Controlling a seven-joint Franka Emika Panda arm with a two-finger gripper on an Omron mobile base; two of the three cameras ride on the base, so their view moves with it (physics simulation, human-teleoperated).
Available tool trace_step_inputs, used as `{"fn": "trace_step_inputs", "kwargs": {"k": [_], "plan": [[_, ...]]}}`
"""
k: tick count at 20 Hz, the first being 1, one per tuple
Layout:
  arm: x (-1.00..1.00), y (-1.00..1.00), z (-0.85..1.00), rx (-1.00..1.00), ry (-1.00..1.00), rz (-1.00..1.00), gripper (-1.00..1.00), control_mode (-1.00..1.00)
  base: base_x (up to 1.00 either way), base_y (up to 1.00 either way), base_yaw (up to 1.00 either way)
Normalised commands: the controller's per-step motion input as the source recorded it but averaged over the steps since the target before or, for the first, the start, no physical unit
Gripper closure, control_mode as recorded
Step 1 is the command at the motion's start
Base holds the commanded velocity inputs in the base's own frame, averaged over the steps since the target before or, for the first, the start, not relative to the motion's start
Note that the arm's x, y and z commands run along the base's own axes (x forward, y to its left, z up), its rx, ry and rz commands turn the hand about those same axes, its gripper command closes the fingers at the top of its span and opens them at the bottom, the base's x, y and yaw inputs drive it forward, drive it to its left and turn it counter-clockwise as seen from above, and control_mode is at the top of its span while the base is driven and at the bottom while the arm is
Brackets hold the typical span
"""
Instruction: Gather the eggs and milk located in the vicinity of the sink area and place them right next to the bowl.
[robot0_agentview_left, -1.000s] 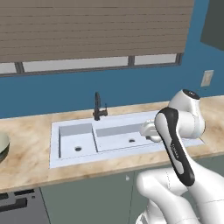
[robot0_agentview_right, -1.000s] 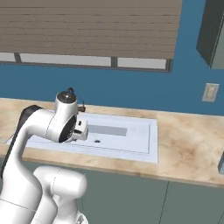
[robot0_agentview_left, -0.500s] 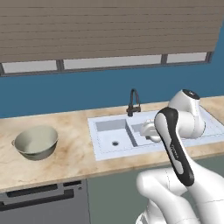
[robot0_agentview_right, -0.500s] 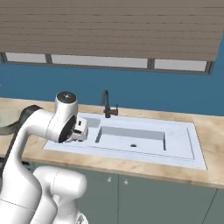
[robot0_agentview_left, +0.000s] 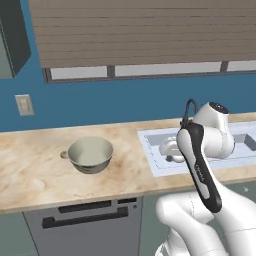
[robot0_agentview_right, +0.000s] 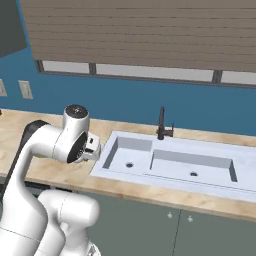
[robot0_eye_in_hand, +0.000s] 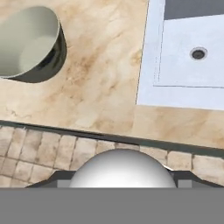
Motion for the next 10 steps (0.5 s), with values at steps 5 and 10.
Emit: {"fn": "trace_step_inputs", "kwargs": {"k": [5,10], "plan": [[0.0,0.0,0.0,0.0,0.0,0.0,1.0,1.0,0.02,0.69,0.01],[0.0,0.0,0.0,0.0,0.0,0.0,1.0,1.0,0.01,0.68,0.0]]}}
